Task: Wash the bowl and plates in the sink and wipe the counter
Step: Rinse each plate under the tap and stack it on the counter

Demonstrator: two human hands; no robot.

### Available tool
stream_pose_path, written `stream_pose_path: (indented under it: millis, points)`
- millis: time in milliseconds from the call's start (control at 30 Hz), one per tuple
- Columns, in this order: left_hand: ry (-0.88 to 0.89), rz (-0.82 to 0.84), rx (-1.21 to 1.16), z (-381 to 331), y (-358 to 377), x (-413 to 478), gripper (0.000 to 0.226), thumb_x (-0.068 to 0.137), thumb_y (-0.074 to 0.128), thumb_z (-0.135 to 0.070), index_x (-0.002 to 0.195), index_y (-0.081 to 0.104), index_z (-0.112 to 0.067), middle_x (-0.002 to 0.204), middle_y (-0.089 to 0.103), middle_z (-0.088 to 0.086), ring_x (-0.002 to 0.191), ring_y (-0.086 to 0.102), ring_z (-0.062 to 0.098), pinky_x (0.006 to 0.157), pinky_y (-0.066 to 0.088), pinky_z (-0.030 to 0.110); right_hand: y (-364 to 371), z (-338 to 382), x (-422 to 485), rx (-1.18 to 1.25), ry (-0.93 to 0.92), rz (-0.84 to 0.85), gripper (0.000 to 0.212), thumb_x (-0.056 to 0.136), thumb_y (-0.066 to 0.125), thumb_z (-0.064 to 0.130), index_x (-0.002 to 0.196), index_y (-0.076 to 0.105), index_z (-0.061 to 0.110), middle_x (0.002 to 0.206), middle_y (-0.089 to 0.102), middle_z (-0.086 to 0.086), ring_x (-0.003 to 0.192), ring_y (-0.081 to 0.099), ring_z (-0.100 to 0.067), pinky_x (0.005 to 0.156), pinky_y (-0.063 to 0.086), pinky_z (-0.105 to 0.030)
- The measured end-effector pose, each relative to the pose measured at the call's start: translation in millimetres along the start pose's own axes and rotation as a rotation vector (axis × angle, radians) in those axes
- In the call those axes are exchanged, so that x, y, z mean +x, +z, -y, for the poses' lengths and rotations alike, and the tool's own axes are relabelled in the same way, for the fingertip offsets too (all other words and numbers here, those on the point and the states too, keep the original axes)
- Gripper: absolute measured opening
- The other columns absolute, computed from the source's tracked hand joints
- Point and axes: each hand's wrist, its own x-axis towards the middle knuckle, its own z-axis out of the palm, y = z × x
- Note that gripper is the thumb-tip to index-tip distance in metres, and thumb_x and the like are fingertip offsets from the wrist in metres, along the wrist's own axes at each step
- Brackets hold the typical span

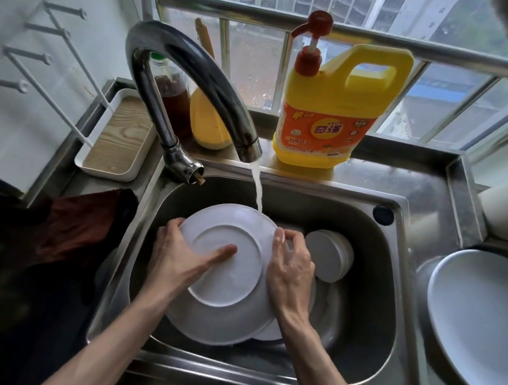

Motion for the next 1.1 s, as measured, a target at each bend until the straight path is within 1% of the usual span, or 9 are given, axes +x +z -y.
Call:
stream_pose_path:
  millis: [100, 200, 333, 400, 533, 767, 867, 967, 1100]
  points:
    - [0.056, -0.079, 0.142, -9.4, 10.8, -1.5, 0.136, 0.043, 0.048, -0.103, 0.153, 0.028, -0.025, 0.147, 0.038, 0.012, 0.136, 0.039, 0.035, 0.109, 0.034, 0.051, 2.0, -0.4, 3.4, 0.112, 0.102, -0.012, 0.044, 0.104, 0.052, 0.053, 0.086, 0.069, 0.017, 0.082, 0.071, -0.003, 0.08, 0.067, -0.018, 0.07, 0.052, -0.038]
    - [0.176, -0.086, 0.252, -15.0, 26.1, -3.7, 0.114, 0.067, 0.028, -0.097, 0.161, 0.014, -0.033, 0.161, 0.023, 0.012, 0.149, 0.023, 0.034, 0.117, 0.021, 0.058, 1.4, 2.7, 3.7, 0.291, 0.178, 0.044, 0.056, 0.103, 0.052, 0.056, 0.088, 0.069, 0.005, 0.084, 0.072, -0.018, 0.07, 0.065, -0.022, 0.065, 0.056, -0.045]
    - [0.401, -0.118, 0.365, -21.8, 46.0, -12.9, 0.087, 0.09, 0.012, -0.079, 0.163, -0.008, -0.037, 0.172, -0.015, 0.0, 0.157, -0.02, 0.027, 0.124, -0.01, 0.06, -2.3, 6.1, 0.3, 0.41, 0.188, 0.016, 0.051, 0.106, 0.05, 0.05, 0.091, 0.072, 0.006, 0.08, 0.074, -0.012, 0.07, 0.067, -0.02, 0.066, 0.057, -0.041]
    - [0.547, -0.082, 0.431, -26.4, 51.6, -19.5, 0.081, 0.094, 0.005, -0.075, 0.162, -0.015, -0.034, 0.169, -0.026, -0.004, 0.154, -0.03, 0.024, 0.122, -0.019, 0.058, -4.9, 6.2, -0.6, 0.457, 0.211, 0.004, 0.046, 0.107, 0.049, 0.046, 0.095, 0.074, 0.009, 0.085, 0.078, -0.009, 0.075, 0.073, -0.023, 0.071, 0.062, -0.04]
    - [0.816, 0.056, 0.521, -27.7, 61.5, -27.2, 0.07, 0.103, 0.004, -0.062, 0.163, -0.014, -0.03, 0.169, -0.025, -0.001, 0.155, -0.026, 0.024, 0.125, -0.006, 0.06, -8.0, 5.3, -1.9, 0.485, 0.219, -0.012, 0.045, 0.109, 0.045, 0.043, 0.101, 0.075, 0.01, 0.093, 0.079, -0.009, 0.086, 0.077, -0.024, 0.076, 0.063, -0.037]
    - [1.136, 0.194, 0.622, -14.2, 52.1, -25.3, 0.057, 0.113, 0.016, -0.041, 0.165, 0.005, -0.018, 0.172, -0.004, -0.002, 0.158, -0.007, 0.01, 0.128, 0.004, 0.039, -25.7, 0.6, 2.4, 0.554, 0.298, -0.063, 0.041, 0.109, 0.046, 0.041, 0.1, 0.074, 0.012, 0.092, 0.079, -0.011, 0.083, 0.077, -0.027, 0.074, 0.065, -0.039]
    - [1.092, 0.219, 0.66, -5.3, 31.4, -17.4, 0.059, 0.112, 0.017, -0.051, 0.164, -0.001, -0.032, 0.172, -0.01, -0.008, 0.157, -0.012, 0.009, 0.129, -0.005, 0.038, -33.3, 4.2, 9.3, 0.57, 0.305, -0.081, 0.038, 0.109, 0.047, 0.04, 0.093, 0.073, 0.016, 0.079, 0.077, -0.003, 0.07, 0.072, -0.018, 0.064, 0.063, -0.032]
    - [0.911, 0.155, 0.603, 2.8, 22.2, -10.8, 0.069, 0.104, 0.018, -0.067, 0.163, -0.007, -0.039, 0.17, -0.019, -0.011, 0.157, -0.017, 0.01, 0.128, -0.01, 0.048, -31.0, 9.2, 12.5, 0.516, 0.29, -0.021, 0.039, 0.109, 0.047, 0.042, 0.096, 0.074, 0.017, 0.081, 0.078, -0.003, 0.073, 0.073, -0.017, 0.069, 0.064, -0.034]
    - [0.709, 0.051, 0.452, -1.5, 39.4, -16.6, 0.065, 0.104, 0.012, -0.058, 0.163, -0.007, -0.038, 0.17, -0.019, -0.011, 0.157, -0.02, 0.014, 0.126, -0.011, 0.057, -21.3, 18.8, 12.7, 0.47, 0.232, 0.022, 0.042, 0.108, 0.046, 0.046, 0.098, 0.074, 0.016, 0.089, 0.079, -0.006, 0.082, 0.076, -0.022, 0.075, 0.063, -0.038]
